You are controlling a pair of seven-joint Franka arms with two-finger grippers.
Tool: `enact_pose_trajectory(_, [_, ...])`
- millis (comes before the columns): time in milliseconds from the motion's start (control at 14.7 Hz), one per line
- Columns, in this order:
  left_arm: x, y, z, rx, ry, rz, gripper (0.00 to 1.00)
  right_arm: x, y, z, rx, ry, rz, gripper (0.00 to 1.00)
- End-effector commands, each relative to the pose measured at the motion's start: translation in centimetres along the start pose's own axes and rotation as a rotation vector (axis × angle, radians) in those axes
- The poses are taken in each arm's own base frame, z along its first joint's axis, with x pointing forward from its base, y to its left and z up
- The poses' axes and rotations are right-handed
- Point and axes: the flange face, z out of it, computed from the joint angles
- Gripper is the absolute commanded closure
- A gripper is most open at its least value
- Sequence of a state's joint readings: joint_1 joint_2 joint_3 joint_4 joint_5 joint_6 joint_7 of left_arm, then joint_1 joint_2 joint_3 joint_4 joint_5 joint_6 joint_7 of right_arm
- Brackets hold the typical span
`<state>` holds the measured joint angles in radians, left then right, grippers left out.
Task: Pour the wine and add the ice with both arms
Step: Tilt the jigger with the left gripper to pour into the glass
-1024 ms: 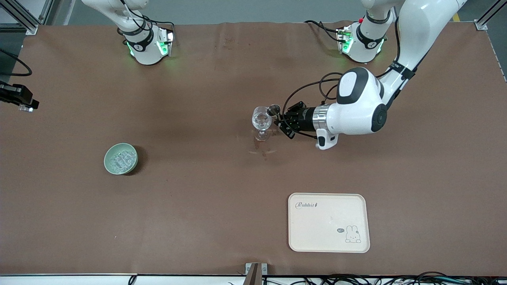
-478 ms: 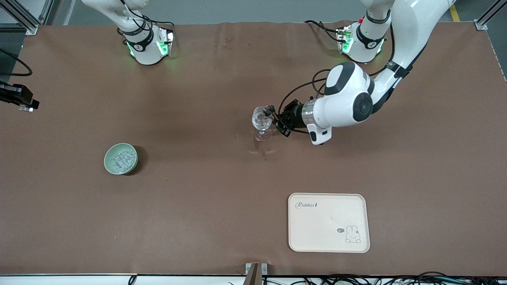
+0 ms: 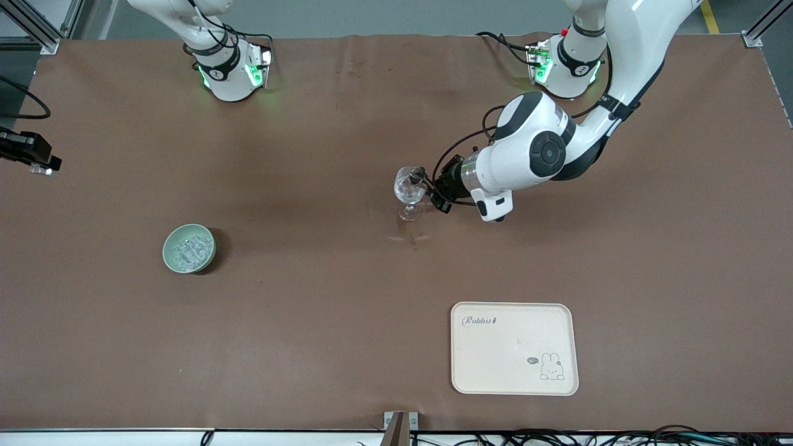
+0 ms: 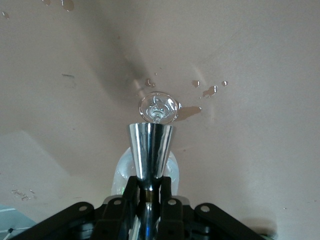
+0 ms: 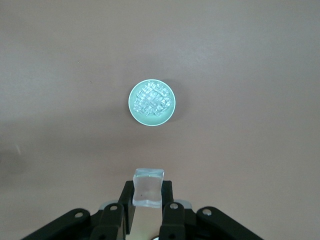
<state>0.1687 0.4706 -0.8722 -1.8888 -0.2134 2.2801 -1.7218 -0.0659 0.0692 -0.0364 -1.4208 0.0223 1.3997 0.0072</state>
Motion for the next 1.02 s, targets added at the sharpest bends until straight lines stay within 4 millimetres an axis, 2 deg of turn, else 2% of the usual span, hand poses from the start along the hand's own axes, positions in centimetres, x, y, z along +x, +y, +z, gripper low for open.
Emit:
enact_pose_trajectory(0, [-0.9, -0.4, -1.5, -0.035, 0.041, -0.015, 1.0, 0.1, -0.1, -0.4, -0.001, 0.004, -0.007, 0.99])
enact_pose_trajectory(341, [-1.9, -0.8, -0.9, -0.043, 0.11, -0.023, 1.0, 0.1, -0.1, -0.5, -0.001, 0.006, -0.005, 0.99])
enact_pose_trajectory(683, [-2.3, -1.0, -1.3, -0.062, 0.167, -0.026, 0.99, 0.1, -0.1, -0.5, -0.001, 0.006, -0.007, 0.99])
enact_pose_trajectory(956, [-3.8, -1.8, -0.7, -0.054, 0.214, 0.004, 0.99, 0.1, -0.1, -0.5, -0.001, 0.006, -0.005, 0.99])
